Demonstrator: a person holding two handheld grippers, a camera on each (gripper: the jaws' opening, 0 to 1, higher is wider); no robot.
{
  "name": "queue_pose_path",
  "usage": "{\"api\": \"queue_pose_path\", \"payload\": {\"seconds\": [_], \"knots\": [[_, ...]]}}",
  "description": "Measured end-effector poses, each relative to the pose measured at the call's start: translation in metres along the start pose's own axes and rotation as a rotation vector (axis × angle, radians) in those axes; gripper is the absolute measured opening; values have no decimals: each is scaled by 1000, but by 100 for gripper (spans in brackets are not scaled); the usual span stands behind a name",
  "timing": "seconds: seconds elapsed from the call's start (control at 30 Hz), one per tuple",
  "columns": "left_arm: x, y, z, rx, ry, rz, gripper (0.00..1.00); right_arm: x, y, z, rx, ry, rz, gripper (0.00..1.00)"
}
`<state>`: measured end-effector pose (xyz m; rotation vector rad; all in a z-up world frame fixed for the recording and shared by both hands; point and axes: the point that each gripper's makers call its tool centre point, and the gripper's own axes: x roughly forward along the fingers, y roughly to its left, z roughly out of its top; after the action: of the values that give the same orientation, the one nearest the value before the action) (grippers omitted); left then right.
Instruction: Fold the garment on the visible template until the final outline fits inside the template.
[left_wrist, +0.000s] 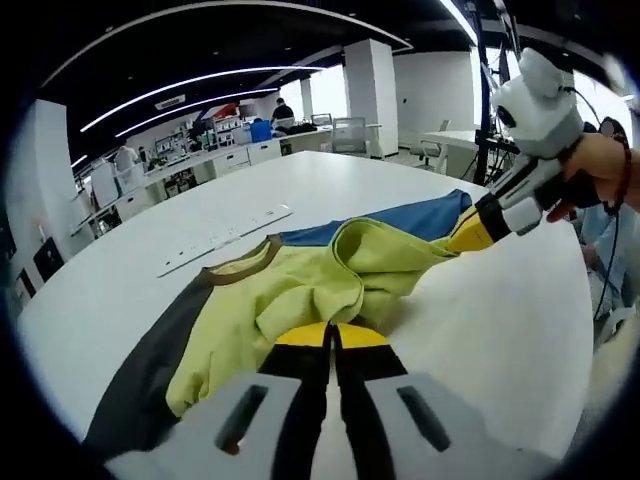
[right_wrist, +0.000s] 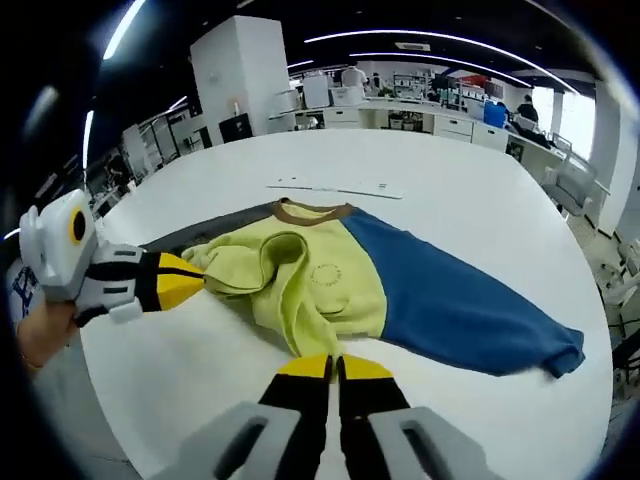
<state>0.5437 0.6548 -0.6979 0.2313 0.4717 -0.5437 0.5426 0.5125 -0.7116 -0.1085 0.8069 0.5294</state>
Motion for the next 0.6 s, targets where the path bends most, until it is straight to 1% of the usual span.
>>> {"api": "queue_pose_path", "payload": {"seconds": [0.13, 0.37, 0.5, 0.6], "knots": [[-16, -5, 2, -40, -9, -13, 0, -11, 2, -1, -24, -7, 12, 0], [-41, -11, -7, -48, -6, -12, 0, -26, 3, -10, -50, 5, 19, 0], [-57, -8, -11, -41, 6, 1, 0, -37, 4, -14, -65, 10, 24, 0], [-70, -5, -12, -46, 3, 11, 0, -44, 4, -16, -78, 10, 25, 0]]}}
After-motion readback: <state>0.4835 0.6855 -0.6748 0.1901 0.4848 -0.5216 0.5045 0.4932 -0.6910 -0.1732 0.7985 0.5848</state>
